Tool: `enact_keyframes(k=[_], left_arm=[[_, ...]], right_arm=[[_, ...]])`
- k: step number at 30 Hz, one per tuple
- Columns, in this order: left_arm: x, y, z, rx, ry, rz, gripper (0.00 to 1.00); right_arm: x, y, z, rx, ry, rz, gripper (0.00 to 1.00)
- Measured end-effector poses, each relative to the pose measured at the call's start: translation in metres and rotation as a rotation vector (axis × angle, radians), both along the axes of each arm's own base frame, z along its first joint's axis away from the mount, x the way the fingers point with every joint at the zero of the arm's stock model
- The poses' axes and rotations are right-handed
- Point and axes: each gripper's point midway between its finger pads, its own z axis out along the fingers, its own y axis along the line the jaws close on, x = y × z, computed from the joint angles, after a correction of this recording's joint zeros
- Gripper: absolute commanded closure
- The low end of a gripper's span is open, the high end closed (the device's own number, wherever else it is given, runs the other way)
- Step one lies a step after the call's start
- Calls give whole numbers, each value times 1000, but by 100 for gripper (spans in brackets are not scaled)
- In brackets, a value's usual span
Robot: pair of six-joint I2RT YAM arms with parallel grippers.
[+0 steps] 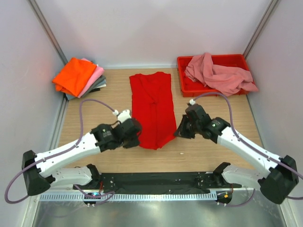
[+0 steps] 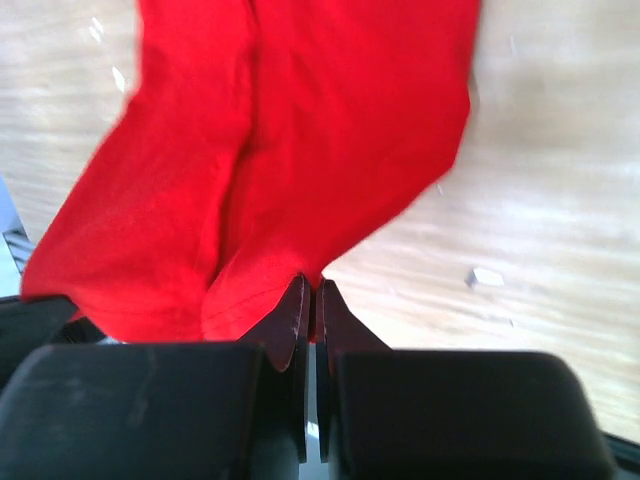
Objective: Fold and stack the t-shirts
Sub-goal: Fold the tshirt
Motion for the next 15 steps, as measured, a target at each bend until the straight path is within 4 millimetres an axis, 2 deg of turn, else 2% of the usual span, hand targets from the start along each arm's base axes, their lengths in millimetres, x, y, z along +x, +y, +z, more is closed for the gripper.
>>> enact_keyframes(k=[3,6,11,15], left_arm=[[34,13,18,14,-28,51,100],[65,27,16,77,-6,84,100],[101,28,-2,160,65,57,100],[128,21,-17,193,111,24,100]], right_arm=[[29,10,20,-41,-43,13,98],[62,13,29,-85,-65,9,99],[103,3,21,-149,-54,-8,99],[126,-4,9,-182,-30,-8,98]])
